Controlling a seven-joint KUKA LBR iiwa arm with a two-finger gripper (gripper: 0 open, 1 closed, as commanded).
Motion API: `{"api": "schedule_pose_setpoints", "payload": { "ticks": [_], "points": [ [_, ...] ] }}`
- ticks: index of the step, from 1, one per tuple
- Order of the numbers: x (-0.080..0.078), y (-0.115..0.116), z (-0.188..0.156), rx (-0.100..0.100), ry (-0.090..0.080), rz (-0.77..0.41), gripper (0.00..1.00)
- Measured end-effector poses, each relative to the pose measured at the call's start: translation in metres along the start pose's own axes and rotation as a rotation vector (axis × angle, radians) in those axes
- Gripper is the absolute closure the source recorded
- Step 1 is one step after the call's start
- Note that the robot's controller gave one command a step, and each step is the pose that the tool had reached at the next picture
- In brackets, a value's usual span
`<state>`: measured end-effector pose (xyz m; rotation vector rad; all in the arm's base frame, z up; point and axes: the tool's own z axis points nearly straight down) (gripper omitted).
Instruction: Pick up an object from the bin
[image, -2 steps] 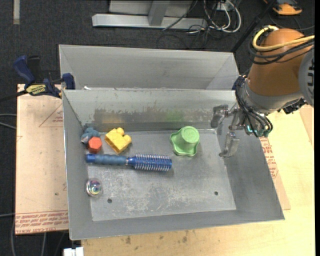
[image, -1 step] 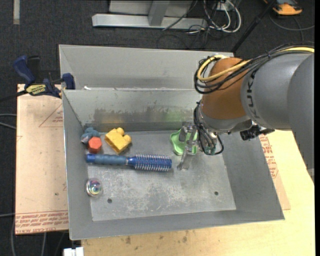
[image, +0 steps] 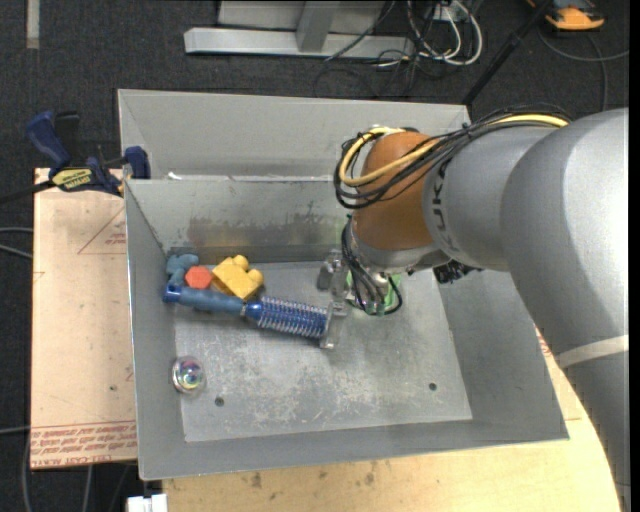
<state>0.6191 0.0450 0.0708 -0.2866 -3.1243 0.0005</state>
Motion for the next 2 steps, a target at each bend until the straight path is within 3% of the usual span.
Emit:
{"api": "schedule_pose_setpoints", "payload": {
  "ticks": [1, 2],
  "points": [
    [-0.001, -0.003, -0.003, 0.003, -0.003, 0.005, 1.0],
    [-0.011, 0.006, -0.169, -0.005, -0.016, 0.015, 1.0]
  ]
}}
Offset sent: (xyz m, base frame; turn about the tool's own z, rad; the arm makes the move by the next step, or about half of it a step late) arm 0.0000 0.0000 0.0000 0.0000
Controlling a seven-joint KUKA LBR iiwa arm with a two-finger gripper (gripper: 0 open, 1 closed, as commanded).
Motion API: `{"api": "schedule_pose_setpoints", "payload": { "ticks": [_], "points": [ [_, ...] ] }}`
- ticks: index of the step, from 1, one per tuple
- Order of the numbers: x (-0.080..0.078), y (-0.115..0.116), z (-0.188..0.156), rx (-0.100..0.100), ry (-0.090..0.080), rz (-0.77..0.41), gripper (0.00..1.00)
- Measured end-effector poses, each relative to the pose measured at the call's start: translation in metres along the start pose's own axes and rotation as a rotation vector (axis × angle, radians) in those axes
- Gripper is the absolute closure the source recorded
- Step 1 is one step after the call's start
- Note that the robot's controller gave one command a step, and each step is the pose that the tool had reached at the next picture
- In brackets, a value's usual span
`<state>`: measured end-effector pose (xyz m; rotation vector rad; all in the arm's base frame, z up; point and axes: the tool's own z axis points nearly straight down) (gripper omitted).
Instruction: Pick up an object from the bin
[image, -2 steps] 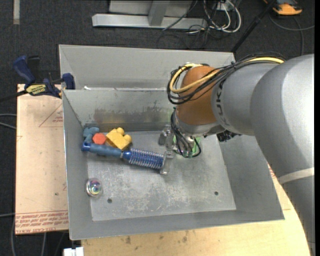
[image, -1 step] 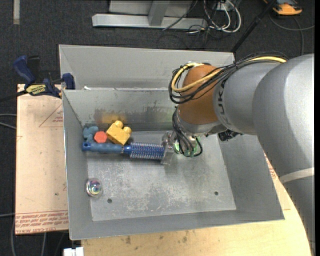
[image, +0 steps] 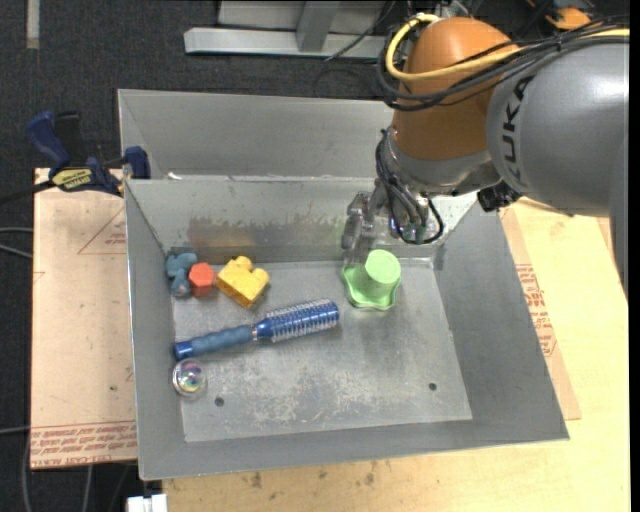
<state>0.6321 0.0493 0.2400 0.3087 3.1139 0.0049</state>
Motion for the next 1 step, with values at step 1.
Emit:
{"api": "schedule_pose_setpoints", "payload": {
  "ticks": [1],
  "points": [
    [0.0018, -0.0005, 0.0053, 0.003, 0.009, 0.0, 0.0]
  ]
}}
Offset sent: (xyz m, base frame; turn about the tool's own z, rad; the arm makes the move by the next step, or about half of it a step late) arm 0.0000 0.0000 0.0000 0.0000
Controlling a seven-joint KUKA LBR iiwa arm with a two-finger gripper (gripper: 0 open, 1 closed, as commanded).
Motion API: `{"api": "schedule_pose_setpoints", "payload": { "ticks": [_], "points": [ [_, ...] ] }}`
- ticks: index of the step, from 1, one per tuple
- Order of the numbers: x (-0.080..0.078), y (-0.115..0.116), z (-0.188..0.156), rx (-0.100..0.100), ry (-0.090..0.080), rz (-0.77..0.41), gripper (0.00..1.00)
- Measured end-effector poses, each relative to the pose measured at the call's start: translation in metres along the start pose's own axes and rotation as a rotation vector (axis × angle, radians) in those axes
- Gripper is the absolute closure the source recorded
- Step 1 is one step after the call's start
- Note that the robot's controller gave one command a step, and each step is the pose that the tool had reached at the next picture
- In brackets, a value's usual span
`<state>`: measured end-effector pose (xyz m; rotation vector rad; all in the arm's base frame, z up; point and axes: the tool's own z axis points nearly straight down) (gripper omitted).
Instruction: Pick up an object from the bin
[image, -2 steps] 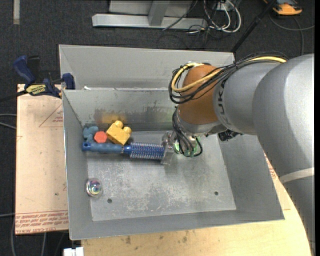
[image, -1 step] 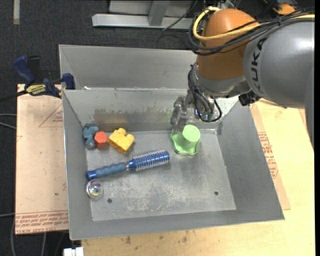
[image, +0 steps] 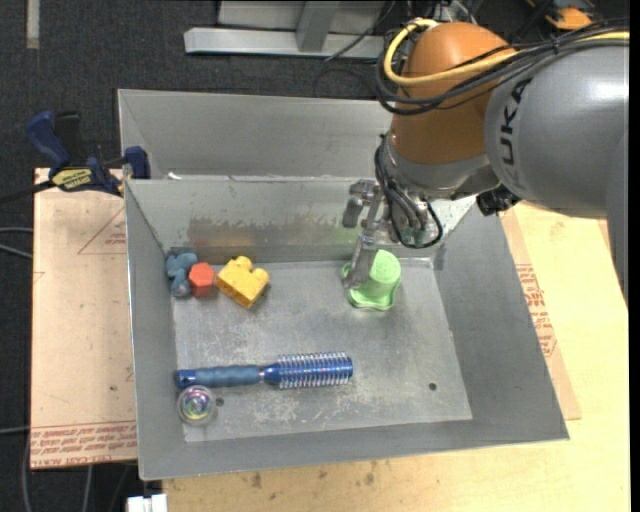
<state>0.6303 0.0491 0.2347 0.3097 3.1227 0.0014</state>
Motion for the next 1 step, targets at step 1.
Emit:
{"api": "schedule_pose_setpoints", "payload": {
  "ticks": [1],
  "points": [
    [0.0609, -0.0311, 0.0509, 0.003, 0.011, -0.017, 0.0]
  ]
}}
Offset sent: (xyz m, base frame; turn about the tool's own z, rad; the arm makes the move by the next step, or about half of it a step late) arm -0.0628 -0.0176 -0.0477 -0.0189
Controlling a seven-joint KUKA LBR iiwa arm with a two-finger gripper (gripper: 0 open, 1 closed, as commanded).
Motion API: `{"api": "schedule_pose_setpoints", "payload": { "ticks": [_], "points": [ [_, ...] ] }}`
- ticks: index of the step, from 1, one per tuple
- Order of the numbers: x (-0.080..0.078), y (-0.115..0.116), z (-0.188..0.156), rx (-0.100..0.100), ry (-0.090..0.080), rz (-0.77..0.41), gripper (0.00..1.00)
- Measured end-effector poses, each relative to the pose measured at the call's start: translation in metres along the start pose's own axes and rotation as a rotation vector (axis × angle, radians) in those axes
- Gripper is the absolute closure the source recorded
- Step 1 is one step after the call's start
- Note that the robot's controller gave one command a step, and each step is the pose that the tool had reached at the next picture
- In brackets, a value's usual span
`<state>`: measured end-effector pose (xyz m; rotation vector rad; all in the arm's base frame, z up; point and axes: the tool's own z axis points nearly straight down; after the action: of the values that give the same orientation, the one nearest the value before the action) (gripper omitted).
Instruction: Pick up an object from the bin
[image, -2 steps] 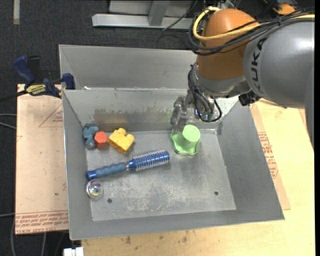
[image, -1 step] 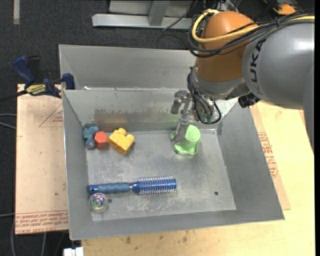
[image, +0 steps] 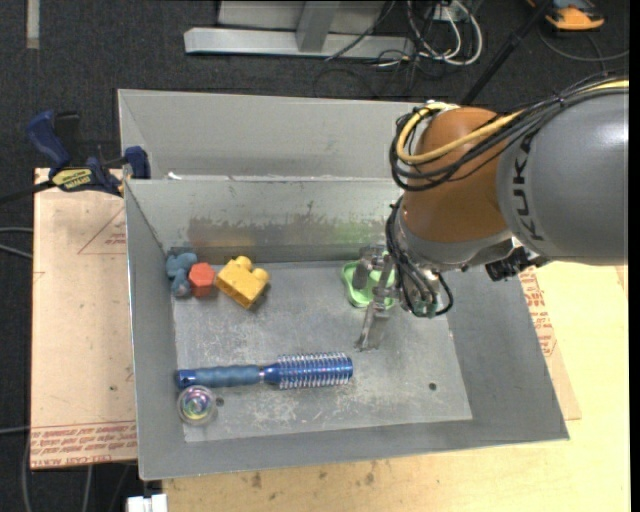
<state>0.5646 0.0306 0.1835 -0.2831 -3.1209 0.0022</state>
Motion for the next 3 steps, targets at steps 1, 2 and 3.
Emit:
{"api": "schedule_pose_setpoints", "payload": {
  "ticks": [1, 2, 3],
  "points": [
    [0.011, 0.016, 0.107, -0.002, -0.004, -0.121, 0.0],
    [0.032, 0.013, 0.11, -0.007, -0.015, 0.033, 0.0],
    [0.015, 0.011, 0.012, -0.006, -0.015, 0.237, 0.0]
  ]
}}
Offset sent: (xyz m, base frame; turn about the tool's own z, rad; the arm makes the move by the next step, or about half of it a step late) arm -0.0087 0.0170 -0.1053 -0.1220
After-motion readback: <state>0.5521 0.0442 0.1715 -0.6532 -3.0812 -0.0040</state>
